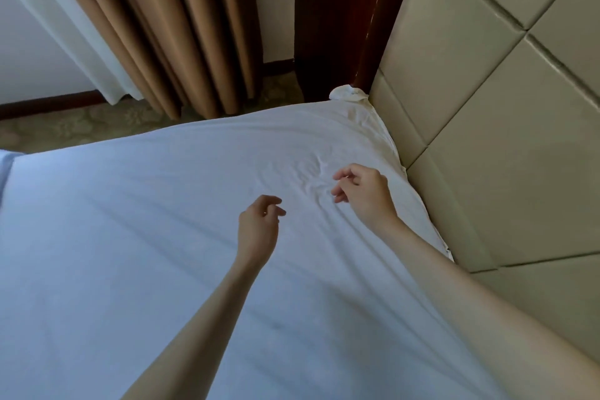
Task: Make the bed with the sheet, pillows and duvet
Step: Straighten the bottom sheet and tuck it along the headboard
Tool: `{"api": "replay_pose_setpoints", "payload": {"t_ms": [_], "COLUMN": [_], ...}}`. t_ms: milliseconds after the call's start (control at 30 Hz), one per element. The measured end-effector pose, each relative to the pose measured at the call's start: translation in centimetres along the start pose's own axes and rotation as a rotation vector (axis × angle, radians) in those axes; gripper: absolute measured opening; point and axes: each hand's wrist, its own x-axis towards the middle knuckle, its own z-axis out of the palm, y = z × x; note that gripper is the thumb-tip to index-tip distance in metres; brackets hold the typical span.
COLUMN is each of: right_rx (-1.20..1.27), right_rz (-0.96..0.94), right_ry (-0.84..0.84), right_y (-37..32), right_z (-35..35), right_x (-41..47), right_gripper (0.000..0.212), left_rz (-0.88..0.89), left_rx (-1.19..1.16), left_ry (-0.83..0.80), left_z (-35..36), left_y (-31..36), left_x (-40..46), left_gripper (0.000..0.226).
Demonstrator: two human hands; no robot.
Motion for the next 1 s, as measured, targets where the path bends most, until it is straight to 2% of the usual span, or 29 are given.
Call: {"api": "replay_pose_setpoints", "payload": {"t_ms": [267, 633, 767, 1000], "right_rx": [0.1, 0.127, 0.162, 0.188], "right_rz": [-0.034, -0.036, -0.051, -0.084], "right_ry": [-0.156, -0.277, -0.329, -0.423], "right_y": [-5.6, -5.5, -5.0, -3.5], "right_z": [0.6, -0.3, 1.2, 6.4], "right_x": [-13.8, -34.7, -41.2, -50.3], "right_gripper": [0.019, 0.024, 0.023, 0.023], "left_rz": [-0.083, -0.186, -0.192, -0.252], "left_rx": [-0.161, -0.273, -0.274, -0.381], "left_ry": [0.085, 0.263, 0.288, 0.431], "left_z": [-7.9, -17.6, -19.9, -22.9], "left_y": [0.6, -4.8, -7.6, -12.9], "left_x": [-14.9, -36.3, -42.4, -50.4], "left_gripper": [0.026, 0.025, 0.025, 0.026]}}
